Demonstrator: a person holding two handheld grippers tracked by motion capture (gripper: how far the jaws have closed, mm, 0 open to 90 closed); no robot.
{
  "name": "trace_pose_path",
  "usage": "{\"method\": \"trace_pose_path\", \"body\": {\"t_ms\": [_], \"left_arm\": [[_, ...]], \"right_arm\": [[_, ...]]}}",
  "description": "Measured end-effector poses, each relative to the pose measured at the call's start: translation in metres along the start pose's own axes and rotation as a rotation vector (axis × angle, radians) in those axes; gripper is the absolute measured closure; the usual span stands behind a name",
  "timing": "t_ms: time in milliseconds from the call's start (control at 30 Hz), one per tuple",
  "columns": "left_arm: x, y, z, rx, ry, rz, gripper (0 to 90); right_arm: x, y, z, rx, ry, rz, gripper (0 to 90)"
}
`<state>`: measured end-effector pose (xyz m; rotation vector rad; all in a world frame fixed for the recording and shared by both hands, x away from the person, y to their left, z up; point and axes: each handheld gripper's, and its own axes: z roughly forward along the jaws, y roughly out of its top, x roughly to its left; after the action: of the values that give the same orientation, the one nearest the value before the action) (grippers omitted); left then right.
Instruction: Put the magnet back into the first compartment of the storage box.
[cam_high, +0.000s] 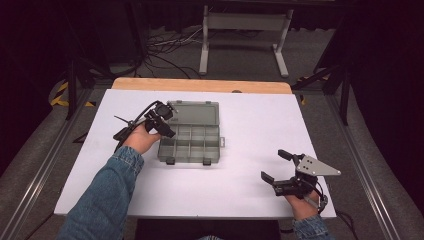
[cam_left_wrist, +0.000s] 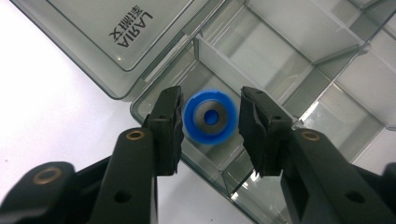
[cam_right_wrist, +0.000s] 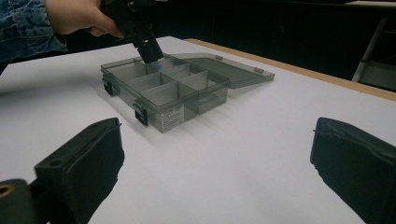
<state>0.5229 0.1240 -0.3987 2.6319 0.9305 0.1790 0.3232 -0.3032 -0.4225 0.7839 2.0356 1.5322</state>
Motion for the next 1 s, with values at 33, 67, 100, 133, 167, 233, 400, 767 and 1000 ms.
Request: {"method": "trace_pose_path", "body": {"t_ms": [33, 67, 100, 133, 167, 233, 400, 767, 1000], "left_arm": [[0.0, 0.0, -0.002, -0.006, 0.003, 0.005, 57.0], [0.0, 0.0, -0.004, -0.018, -0.002, -0.002, 53.2], [0.0, 0.0, -0.005, -0.017, -0.005, -0.009, 47.6], [-0.001, -0.001, -0.006, -0.023, 0.0, -0.005, 49.6], [-0.001, -0.001, -0.008, -0.018, -0.004, 0.005, 51.4], [-0.003, -0.003, -0.01, -0.024, -0.003, 0.008, 50.9], [-0.012, -0.007, -0.029, -0.095, 0.001, 0.016, 44.8], [-0.038, -0.028, -0.073, -0.31, -0.018, 0.057, 24.0], [-0.052, -0.049, -0.09, -0.46, -0.033, 0.101, 16.7]], "right_arm": [[0.0, 0.0, 0.0, -0.002, 0.0, -0.001, 3.3], [0.0, 0.0, 0.0, -0.002, -0.001, -0.001, 3.3], [0.0, 0.0, 0.0, -0.002, 0.0, -0.001, 3.3], [0.0, 0.0, 0.0, -0.001, 0.001, -0.001, 3.3], [0.0, 0.0, 0.0, 0.001, -0.001, -0.001, 3.3], [0.0, 0.0, 0.001, -0.003, 0.001, 0.0, 3.3], [0.0, 0.002, 0.002, -0.003, 0.0, -0.002, 3.3], [-0.002, 0.002, 0.003, -0.005, 0.002, 0.002, 3.3], [-0.003, 0.002, 0.001, -0.016, -0.004, 0.005, 3.2]]}}
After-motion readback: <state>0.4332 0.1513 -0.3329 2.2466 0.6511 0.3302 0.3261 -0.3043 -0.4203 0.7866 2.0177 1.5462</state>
